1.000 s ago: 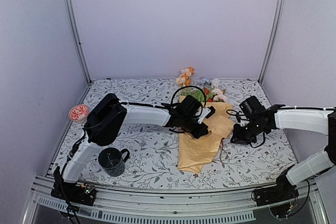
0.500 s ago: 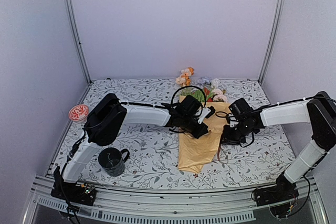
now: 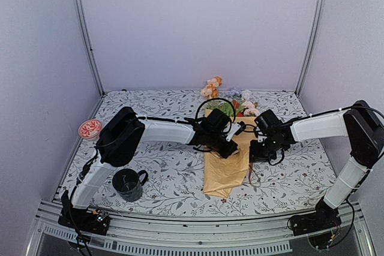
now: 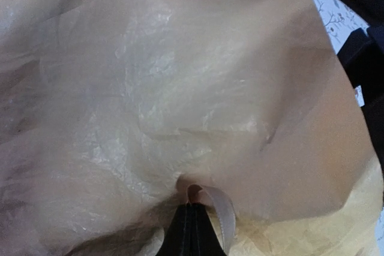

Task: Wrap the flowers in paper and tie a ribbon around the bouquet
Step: Pick up the right side of the ribbon from the center of the board.

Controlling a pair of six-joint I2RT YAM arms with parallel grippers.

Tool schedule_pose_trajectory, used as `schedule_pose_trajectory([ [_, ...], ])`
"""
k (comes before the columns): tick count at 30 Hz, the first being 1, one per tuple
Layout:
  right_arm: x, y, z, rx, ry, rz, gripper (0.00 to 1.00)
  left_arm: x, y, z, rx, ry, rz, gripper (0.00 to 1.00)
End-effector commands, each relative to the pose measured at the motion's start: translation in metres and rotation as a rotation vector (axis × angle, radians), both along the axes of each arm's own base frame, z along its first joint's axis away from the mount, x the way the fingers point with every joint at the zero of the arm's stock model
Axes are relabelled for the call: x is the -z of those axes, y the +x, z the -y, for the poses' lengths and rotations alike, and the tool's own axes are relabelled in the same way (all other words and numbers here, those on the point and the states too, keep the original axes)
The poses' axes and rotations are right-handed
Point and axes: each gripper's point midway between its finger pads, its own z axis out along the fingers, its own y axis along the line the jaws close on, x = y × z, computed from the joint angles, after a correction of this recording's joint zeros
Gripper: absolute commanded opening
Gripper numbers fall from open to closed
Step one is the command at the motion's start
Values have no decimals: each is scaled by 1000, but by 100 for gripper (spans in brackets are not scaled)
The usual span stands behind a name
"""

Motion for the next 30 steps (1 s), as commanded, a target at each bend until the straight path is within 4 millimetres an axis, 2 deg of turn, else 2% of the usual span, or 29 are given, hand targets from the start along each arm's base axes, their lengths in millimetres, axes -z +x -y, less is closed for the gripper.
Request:
schedule_pose_trajectory([
  [1, 16, 5, 5, 15, -107, 7, 28, 40, -9, -27, -16, 133, -81, 0],
  [3, 21, 8, 14, 34, -185, 17, 23, 41, -9, -27, -15, 134, -83, 0],
  [7, 27, 5, 28, 59, -263, -7, 1, 40, -9, -28, -15, 133, -80, 0],
  [10, 22, 2, 40, 85, -300, 4, 0, 39, -9, -28, -14, 133, -79, 0],
  [12, 15, 0, 56, 130, -313, 14, 0, 39, -9, -28, -15, 133, -79, 0],
  [17, -11, 6, 114, 286, -271, 52, 0, 39, -9, -29, -14, 135, -79, 0],
  [21, -55, 16, 156, 393, -183, 161, 0, 38, -9, -28, -12, 133, -78, 0],
  [23, -89, 24, 168, 420, -127, 252, 0, 37, -9, -28, -12, 132, -78, 0],
  [24, -113, 28, 170, 408, -112, 322, 0, 37, -9, -28, -11, 130, -78, 0],
  [25, -132, 32, 168, 392, -94, 369, 0, 37, -9, -28, -10, 131, -78, 0],
  [27, -168, 38, 149, 291, -17, 448, 0, 36, -9, -27, -8, 128, -75, 0],
  [30, -212, 37, 96, 68, 155, 499, 0, 35, -7, -27, -10, 120, -76, 0],
])
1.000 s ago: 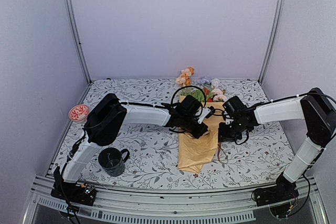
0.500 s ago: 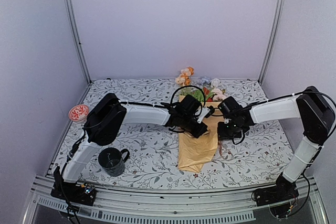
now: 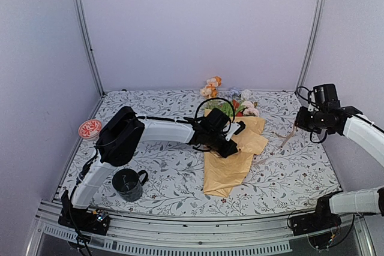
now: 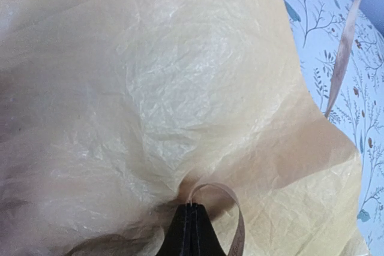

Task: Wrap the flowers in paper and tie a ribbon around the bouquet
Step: Pick up the right side of the ribbon from the center of the board, then cross the ribbon over the folded bouquet.

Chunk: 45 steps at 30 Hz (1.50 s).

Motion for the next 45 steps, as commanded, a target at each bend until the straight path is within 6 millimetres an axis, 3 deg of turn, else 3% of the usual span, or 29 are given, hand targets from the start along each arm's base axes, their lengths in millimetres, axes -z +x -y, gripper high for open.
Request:
schedule_pose_trajectory([
  [1, -74, -2, -82, -406, 121, 149, 0, 34, -9, -25, -7, 116, -73, 0],
  [5, -123, -28, -165, -707, 262, 302, 0, 33, -8, -25, -11, 110, -79, 0],
  [7, -132, -38, -199, -823, 362, 355, 0, 33, -9, -25, -10, 102, -86, 0],
  [9, -125, -32, -220, -837, 444, 336, 0, 28, -10, -25, -9, 83, -88, 0],
  [12, -83, -10, -235, -799, 476, 232, 0, 17, -10, -26, -18, 54, -86, 0],
  [14, -57, -1, -240, -780, 506, 183, 0, 10, -9, -28, -38, 36, -93, 0],
  [19, -16, 11, -253, -756, 599, 88, 0, -19, -15, -30, -69, -93, -115, 0],
  [24, 28, 32, -248, -676, 584, 0, 0, -43, -19, -33, -85, -160, -117, 0],
  [30, 81, 39, -250, -638, 591, -120, 0, -60, -20, -44, -124, -171, -102, 0],
  [38, 130, 51, -249, -602, 574, -220, 0, -80, -33, -55, -106, -178, -100, 0],
  [41, 146, 47, -250, -607, 574, -262, 0, -100, -49, -53, -8, -226, -77, 0],
  [45, 150, 44, -249, -612, 568, -274, 0, -138, -73, -43, 163, -288, 27, 0],
])
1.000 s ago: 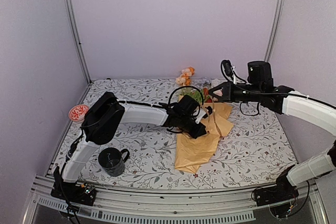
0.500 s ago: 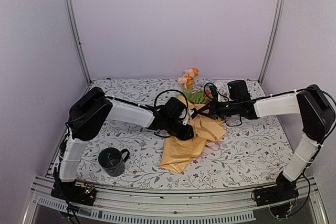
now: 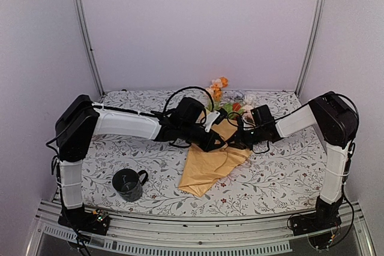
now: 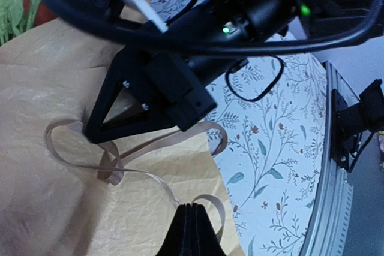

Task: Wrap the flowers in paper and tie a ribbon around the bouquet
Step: Cross the ribbon over the folded bouquet.

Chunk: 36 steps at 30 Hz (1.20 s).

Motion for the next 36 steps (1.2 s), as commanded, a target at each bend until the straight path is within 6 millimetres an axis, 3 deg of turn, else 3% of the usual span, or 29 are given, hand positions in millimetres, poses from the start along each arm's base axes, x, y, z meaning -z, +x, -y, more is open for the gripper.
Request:
schedule_pose_trajectory([
  [1, -1, 2, -1, -24, 2, 9, 0, -74, -38, 17, 228, -141, 200, 0],
  [5, -4, -1, -2, -41, 4, 11, 0, -115, -67, 26, 372, -195, 385, 0],
  [9, -10, -4, -4, -69, 17, 24, 0, -114, -68, 35, 419, -189, 436, 0],
  [11, -13, -5, -4, -78, 20, 31, 0, -104, -62, 41, 426, -172, 427, 0],
  [13, -17, -8, -5, -89, 31, 36, 0, -75, -49, 46, 413, -131, 388, 0],
  [20, -28, -16, -11, -130, 86, 33, 0, -65, 14, 40, 248, -176, 318, 0],
  [23, -29, -17, -10, -127, 91, 27, 2, -45, 38, 39, 189, -118, 292, 0],
  [28, -31, -19, -1, -87, 93, 14, 10, -10, 59, 27, 104, -79, 195, 0],
  [36, -46, -20, -1, -70, 125, 22, 16, 22, 81, 20, 22, -38, 143, 0],
])
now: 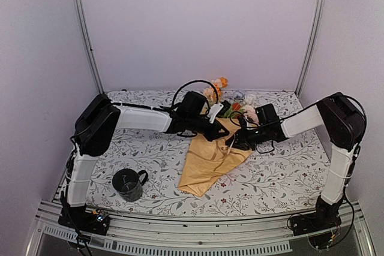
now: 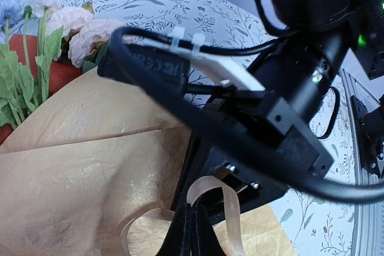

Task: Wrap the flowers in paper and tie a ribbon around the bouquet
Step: Cross the ribbon over the folded bouquet.

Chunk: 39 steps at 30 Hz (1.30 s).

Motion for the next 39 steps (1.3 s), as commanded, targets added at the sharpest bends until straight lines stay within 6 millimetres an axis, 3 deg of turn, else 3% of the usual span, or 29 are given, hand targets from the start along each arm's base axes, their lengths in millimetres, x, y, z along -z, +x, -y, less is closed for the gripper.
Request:
schedule_pose_trajectory([
  [1, -25, 2, -2, 3, 44, 49, 18, 19, 17, -2, -72, 30, -10, 0],
  [7, -26, -1, 6, 37, 9, 41, 23, 39, 35, -12, -151, 122, 36, 0],
  [14, -33, 3, 19, 102, -58, 69, 25, 55, 33, -16, -150, 159, 25, 0],
  [20, -46, -7, -1, 47, -107, 147, 34, 53, 30, -12, -135, 145, 23, 0],
  [26, -28, -7, 2, 87, -197, 127, 45, 52, 32, -13, -137, 147, 27, 0],
  [29, -16, -6, 6, 99, -257, 121, 46, 51, 31, -14, -135, 147, 29, 0],
  [35, 7, 1, 6, 92, -312, 86, 41, 48, 31, -13, -132, 142, 33, 0],
  [39, 12, 9, 4, 96, -329, 90, 34, 45, 31, -13, -131, 138, 37, 0],
])
